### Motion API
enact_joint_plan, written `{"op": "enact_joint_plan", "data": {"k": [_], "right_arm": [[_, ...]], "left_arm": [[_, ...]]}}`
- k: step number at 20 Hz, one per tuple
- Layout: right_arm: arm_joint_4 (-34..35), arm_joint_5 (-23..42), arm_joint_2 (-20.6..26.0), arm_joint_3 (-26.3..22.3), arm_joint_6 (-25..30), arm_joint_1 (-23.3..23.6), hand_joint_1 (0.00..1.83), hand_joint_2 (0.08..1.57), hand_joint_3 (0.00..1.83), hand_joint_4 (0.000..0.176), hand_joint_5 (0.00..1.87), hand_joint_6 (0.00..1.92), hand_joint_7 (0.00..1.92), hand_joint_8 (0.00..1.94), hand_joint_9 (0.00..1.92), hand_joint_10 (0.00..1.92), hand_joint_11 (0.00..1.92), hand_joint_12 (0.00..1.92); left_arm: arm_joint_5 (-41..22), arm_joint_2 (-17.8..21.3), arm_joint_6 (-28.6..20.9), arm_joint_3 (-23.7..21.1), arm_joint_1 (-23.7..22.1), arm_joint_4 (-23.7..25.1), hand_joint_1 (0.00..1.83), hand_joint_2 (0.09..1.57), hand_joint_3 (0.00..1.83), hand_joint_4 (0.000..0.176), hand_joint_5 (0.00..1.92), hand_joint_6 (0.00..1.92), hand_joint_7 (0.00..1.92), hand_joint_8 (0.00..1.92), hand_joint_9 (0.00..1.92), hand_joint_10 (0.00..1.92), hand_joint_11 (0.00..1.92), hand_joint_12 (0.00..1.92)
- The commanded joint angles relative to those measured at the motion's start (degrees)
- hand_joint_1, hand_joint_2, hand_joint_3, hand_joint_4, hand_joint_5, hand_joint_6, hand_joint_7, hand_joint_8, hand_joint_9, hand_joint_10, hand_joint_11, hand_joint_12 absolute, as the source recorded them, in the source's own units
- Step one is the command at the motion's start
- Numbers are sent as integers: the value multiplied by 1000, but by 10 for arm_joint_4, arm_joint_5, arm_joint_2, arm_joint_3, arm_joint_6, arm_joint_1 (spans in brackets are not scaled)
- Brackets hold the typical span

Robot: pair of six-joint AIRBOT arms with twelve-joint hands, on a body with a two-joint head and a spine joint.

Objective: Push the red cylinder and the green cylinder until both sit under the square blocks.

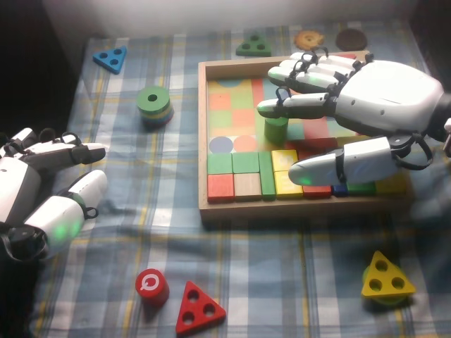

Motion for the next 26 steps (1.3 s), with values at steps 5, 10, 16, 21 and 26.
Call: {"op": "enact_joint_plan", "data": {"k": [5,10,16,21,26], "right_arm": [[21,5,-9,7,3,-5,0,943,0,72,321,7,0,0,0,0,0,0],[9,-8,-9,4,-5,-5,0,926,0,92,350,13,0,0,0,0,0,0],[-10,-24,-4,-3,-5,-4,0,955,5,72,379,13,4,1,0,0,0,0],[-16,-32,9,-7,-11,4,0,914,0,78,363,2,0,0,0,0,0,0],[-24,-54,40,-31,-28,7,0,934,1,89,354,2,0,0,0,0,0,0]], "left_arm": [[-64,0,-3,3,-3,26,403,1322,1,48,775,1,520,1,445,0,0,192],[-63,0,-3,3,-3,26,392,1329,2,44,774,0,510,0,429,3,0,156],[-62,0,-3,3,-3,26,395,1330,2,57,762,1,508,1,440,0,0,181],[-62,-1,-3,3,-3,26,436,1327,0,45,772,2,518,3,444,4,0,173],[-61,0,-3,3,-3,26,484,1322,0,25,793,4,534,4,451,4,0,227]]}}
